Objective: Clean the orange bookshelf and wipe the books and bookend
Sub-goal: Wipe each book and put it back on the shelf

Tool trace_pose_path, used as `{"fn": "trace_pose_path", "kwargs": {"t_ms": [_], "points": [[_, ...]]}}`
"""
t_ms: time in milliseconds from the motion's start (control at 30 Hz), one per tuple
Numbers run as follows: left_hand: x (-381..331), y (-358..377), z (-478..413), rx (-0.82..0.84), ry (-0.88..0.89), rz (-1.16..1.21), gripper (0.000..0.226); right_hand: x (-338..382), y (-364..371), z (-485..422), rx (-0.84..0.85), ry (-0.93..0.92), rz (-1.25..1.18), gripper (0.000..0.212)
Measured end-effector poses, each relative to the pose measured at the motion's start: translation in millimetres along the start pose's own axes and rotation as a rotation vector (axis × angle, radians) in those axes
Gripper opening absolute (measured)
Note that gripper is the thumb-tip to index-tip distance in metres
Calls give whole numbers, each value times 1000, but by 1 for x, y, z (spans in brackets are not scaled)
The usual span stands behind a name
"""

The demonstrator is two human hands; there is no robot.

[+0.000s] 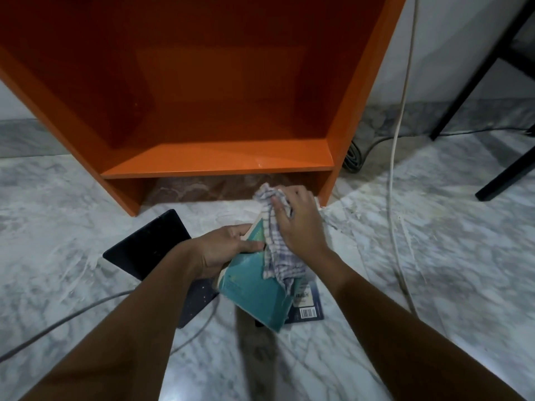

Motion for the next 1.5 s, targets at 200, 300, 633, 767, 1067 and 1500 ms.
{"fn": "trace_pose_path", "kwargs": {"t_ms": [200,300,633,767,1067,1500], "points": [[7,-10,5,-60,44,96,29,-60,3,2,-31,598,-104,43],[1,-12,-1,-176,117,145,23,-14,-11,15,-55,401,-198,21],[8,-19,-8,-197,179,301,29,65,31,73,-21,202,-81,21],[5,-18,5,-96,154,246,25,9,24,38,18,643,-109,24],[-3,-8,4,-139,147,148,26,26,-11,-2,-36,128,-198,26],[-9,-21,24,-154,232,238,27,-36,-7,17,227,1028,-940,54]]}}
Point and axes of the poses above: each hand's wrist, its own z-axis away from the middle knuckle, its own y-axis out of the palm, x = y × z, the point moved 2 cm from there along -z, towards the middle knuckle, and after that the axes turned 11 degrees about z, right-handed, at the moved point
